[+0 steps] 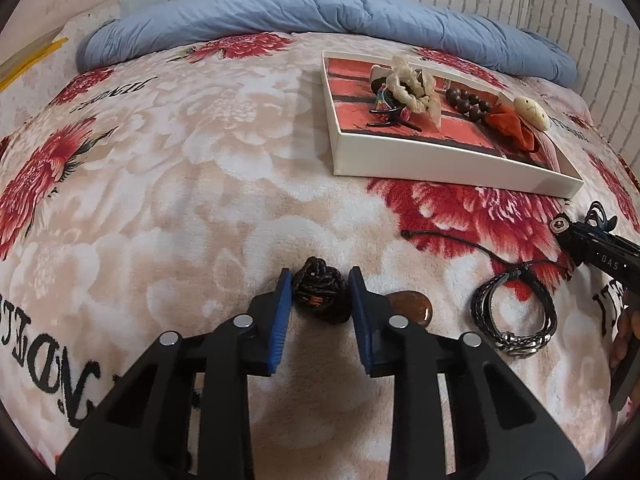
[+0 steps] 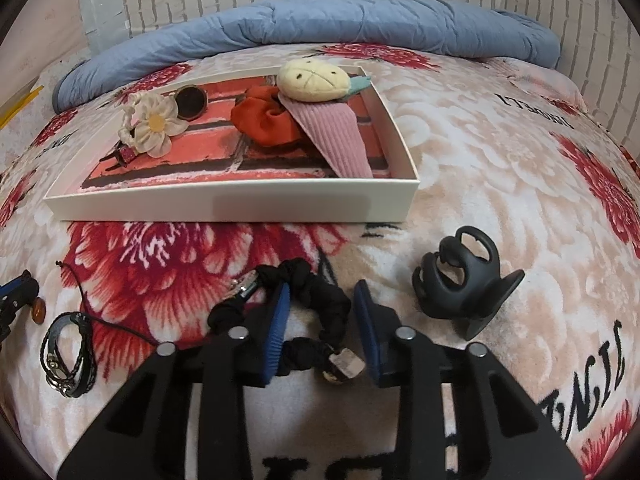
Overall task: Organize jewelry
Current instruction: 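Close left gripper on dark knotted hair tie while right gripper closes on black charm scrunchie, then carry both hair ties into tray and open both grippers to release them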
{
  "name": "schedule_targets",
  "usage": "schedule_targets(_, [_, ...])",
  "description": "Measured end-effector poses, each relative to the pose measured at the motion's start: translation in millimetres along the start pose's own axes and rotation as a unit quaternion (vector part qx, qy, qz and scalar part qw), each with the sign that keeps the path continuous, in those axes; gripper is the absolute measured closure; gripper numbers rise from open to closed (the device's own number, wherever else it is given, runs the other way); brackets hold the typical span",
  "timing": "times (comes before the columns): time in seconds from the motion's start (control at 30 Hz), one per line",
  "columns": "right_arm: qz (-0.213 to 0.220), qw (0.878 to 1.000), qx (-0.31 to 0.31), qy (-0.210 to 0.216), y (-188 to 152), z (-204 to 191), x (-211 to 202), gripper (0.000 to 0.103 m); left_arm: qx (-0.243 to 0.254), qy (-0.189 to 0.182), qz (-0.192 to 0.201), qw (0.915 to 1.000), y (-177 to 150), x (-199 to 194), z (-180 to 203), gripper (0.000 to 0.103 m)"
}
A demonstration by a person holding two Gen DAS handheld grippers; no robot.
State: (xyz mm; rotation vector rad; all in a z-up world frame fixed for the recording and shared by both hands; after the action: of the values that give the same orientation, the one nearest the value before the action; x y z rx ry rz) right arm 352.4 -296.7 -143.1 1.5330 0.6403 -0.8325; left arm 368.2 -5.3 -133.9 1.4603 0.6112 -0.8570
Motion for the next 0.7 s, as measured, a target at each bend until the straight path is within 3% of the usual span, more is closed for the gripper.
schedule_targets(0.23, [0.011, 1.000, -0.009, 0.008, 0.4, -6.3, -6.5, 0.091, -0.005, -0.005, 0.005, 1.0000, 0.7, -1.3, -1.2, 0.079])
schedule_targets(0.43, [0.036, 0.999, 0.001, 0.022, 5.0, -3.8, -20.1, 0.092, -0.003, -0.003, 0.015, 0.9999, 4.4, -6.8, 1.1, 0.080])
schedule_targets(0.7, [0.080, 0.996, -0.004, 0.026, 21.3, -4.2, -53.2, 0.092, 0.002, -0.007, 0.059, 0.9982, 27.2, -37.4, 9.0, 0.080])
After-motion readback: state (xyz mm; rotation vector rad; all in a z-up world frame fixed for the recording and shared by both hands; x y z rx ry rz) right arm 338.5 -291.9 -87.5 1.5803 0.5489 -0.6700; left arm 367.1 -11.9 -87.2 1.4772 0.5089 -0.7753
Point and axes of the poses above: each gripper's, at about its wrist camera, not at the fingertips, and x roughly the way its jaws point, z to its right, y to its top, the point moved 9 cm from there along x, roughly the way its jaws point, and after that the axes turned 3 degrees about -z, right-handed, at the moved point
